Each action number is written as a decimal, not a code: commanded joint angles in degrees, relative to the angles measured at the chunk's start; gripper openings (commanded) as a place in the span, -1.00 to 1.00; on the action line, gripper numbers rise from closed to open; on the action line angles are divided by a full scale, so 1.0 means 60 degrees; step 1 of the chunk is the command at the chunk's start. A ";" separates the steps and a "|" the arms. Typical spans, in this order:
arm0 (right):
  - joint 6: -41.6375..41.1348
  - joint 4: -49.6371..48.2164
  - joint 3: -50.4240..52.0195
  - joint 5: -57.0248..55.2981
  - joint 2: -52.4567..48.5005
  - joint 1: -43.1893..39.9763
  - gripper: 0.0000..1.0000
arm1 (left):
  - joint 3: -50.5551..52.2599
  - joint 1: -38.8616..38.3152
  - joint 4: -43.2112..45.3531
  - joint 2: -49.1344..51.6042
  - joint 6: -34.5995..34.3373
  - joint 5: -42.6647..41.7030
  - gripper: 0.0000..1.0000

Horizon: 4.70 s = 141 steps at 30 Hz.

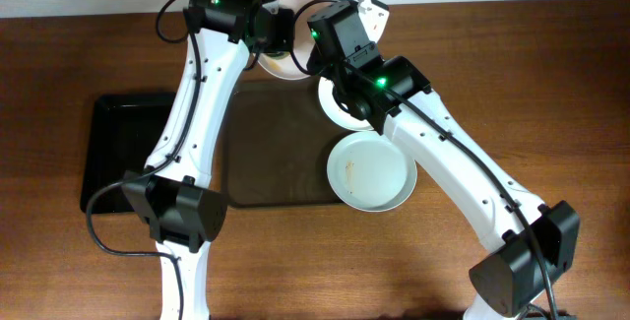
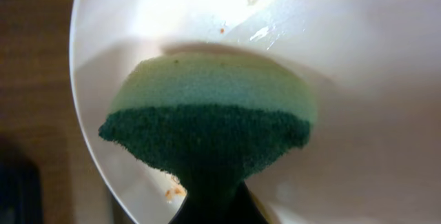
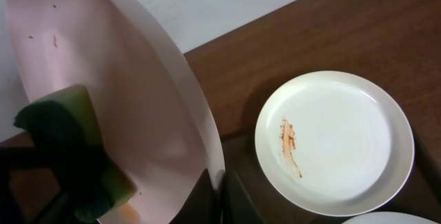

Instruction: Clean dirty plates on tray and stack at the side

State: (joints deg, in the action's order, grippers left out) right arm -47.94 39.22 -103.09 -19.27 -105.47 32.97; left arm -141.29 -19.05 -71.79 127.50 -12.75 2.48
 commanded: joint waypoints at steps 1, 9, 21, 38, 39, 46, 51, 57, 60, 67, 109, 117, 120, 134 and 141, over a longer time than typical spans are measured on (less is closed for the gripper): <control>0.0131 -0.0109 -0.0189 0.0364 0.0310 -0.0007 -0.92 | -0.0208 -0.0055 -0.0036 0.0109 -0.0044 0.0787 -0.99; 0.0171 -0.0076 -0.0189 0.0506 0.0310 -0.0007 -0.92 | -0.0208 0.0117 0.0962 0.0109 -0.0047 0.1574 -0.99; 0.0350 -0.0084 -0.0189 0.0535 0.0310 -0.0011 -0.91 | -0.0208 -0.0084 -0.0878 0.0135 -0.0044 -0.0601 -0.99; 0.0452 0.0313 -0.0186 0.0718 0.0310 -0.0007 -0.92 | -0.0208 0.0025 0.1632 0.0135 -0.0044 0.0517 -0.99; 0.0452 0.0317 -0.0186 0.0718 0.0310 -0.0007 -0.92 | -0.0208 0.0076 0.1508 0.0135 -0.0040 0.0685 -0.99; 0.0572 0.0310 -0.0186 0.0729 0.0310 -0.0007 -0.92 | -0.0208 0.0284 -0.0277 0.0135 -0.0047 0.0761 -0.99; 0.0597 0.0310 -0.0186 0.0758 0.0310 -0.0007 -0.92 | -0.0208 0.0200 -0.1246 0.0135 -0.0044 -0.0641 -0.99; 0.0597 0.0317 -0.0186 0.0965 0.0310 -0.0007 -0.92 | -0.0208 0.0051 -0.0732 0.0135 -0.0044 -0.2943 -0.99; 0.0597 0.0324 -0.0186 0.0973 0.0310 -0.0007 -0.92 | -0.0208 0.0073 0.0069 0.0135 -0.0047 -0.3282 -0.99; 0.0601 0.0506 -0.0186 0.0969 0.0310 -0.0007 -0.92 | -0.0208 0.0466 0.1158 0.0135 -0.0051 -0.1719 -0.99; 0.3530 0.3002 -0.0022 -0.5632 0.0302 0.1472 -0.92 | -0.1781 0.2973 -0.1337 0.0426 0.0532 -0.5009 -0.99; 0.2885 0.2878 0.1472 -0.9449 -0.0040 0.3202 -0.92 | -0.1781 0.2932 -0.1333 0.0503 0.0532 -0.4903 -0.99; 0.2798 0.2688 0.2047 -0.9930 -0.0040 0.3468 -0.92 | -0.1781 0.2925 -0.1333 0.0506 0.0532 -0.4896 -0.99; 0.2368 0.2630 0.2004 -0.6200 0.1071 0.2466 -0.92 | -0.1778 0.2922 -0.1337 0.0510 0.0532 -0.4900 -0.99; 0.2452 0.3734 0.2007 -0.0419 0.2812 -0.2047 -0.92 | -0.1778 0.2506 -0.1362 0.0510 0.0535 -0.4135 -0.99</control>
State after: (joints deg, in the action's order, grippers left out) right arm -32.69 59.51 -90.54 -40.29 -92.90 32.23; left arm -151.15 -2.09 -79.90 130.19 -10.50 -25.74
